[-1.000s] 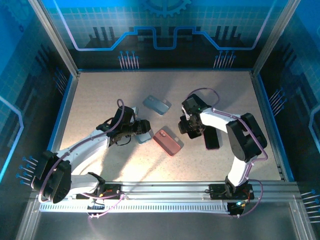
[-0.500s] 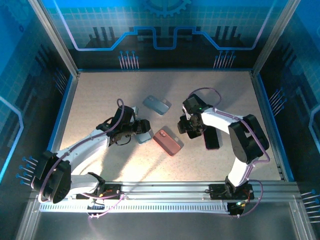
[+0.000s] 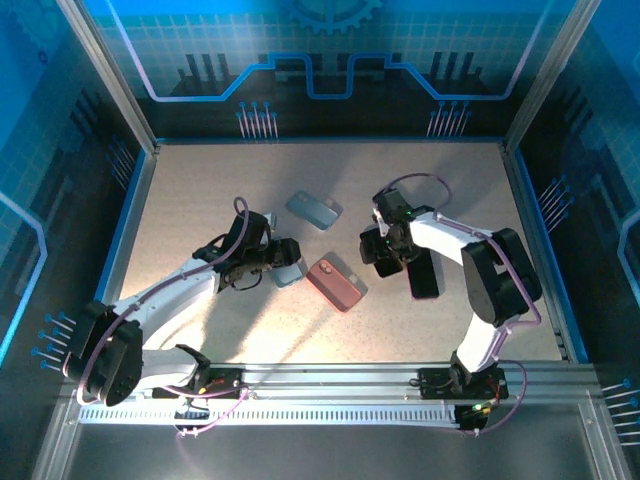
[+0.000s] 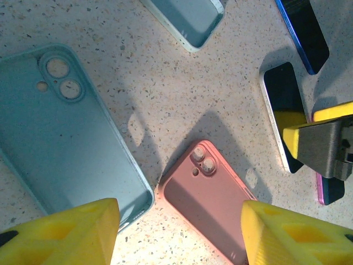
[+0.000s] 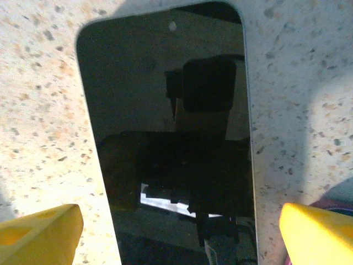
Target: Put the phone into the phone case
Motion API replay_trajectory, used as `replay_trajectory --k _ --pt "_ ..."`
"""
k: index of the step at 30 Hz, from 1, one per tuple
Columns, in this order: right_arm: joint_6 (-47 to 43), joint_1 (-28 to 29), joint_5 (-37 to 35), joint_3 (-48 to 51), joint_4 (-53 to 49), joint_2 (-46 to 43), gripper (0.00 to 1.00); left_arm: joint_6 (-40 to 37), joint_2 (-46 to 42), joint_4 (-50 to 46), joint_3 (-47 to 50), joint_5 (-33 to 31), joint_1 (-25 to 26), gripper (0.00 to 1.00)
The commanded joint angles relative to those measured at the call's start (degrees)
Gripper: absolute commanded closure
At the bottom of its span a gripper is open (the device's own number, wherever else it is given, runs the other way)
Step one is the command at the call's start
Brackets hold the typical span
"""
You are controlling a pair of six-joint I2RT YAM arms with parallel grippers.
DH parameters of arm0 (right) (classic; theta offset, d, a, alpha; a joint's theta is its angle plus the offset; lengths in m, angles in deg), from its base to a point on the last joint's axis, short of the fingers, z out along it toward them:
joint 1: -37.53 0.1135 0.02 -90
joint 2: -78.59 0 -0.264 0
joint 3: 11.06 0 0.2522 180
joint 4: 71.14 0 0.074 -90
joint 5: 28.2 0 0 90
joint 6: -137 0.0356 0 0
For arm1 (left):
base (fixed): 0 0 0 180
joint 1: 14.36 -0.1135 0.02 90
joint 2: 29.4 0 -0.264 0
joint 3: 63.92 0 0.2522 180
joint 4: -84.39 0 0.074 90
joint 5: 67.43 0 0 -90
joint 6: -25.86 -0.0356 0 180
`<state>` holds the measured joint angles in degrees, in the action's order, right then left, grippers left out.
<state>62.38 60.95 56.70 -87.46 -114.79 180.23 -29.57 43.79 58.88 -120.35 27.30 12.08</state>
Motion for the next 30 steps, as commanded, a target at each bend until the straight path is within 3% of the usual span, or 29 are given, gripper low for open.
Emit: replay_trajectory --k 1,13,30 --pt "-0.7 -0.74 2.87 -1.4 0.41 2.08 0.07 -0.08 -0.49 -1.22 -1.1 -1.06 0.53 0.4" --pt "4.75 0.5 4.47 0.4 -1.45 2.11 0.08 -0.64 -1.13 -1.89 -1.17 -1.78 0.54 0.4" --pt "4.63 4.9 -4.58 -3.24 -6.18 2.11 0.12 0.01 -1.6 -1.04 -0.6 -1.99 0.55 0.4"
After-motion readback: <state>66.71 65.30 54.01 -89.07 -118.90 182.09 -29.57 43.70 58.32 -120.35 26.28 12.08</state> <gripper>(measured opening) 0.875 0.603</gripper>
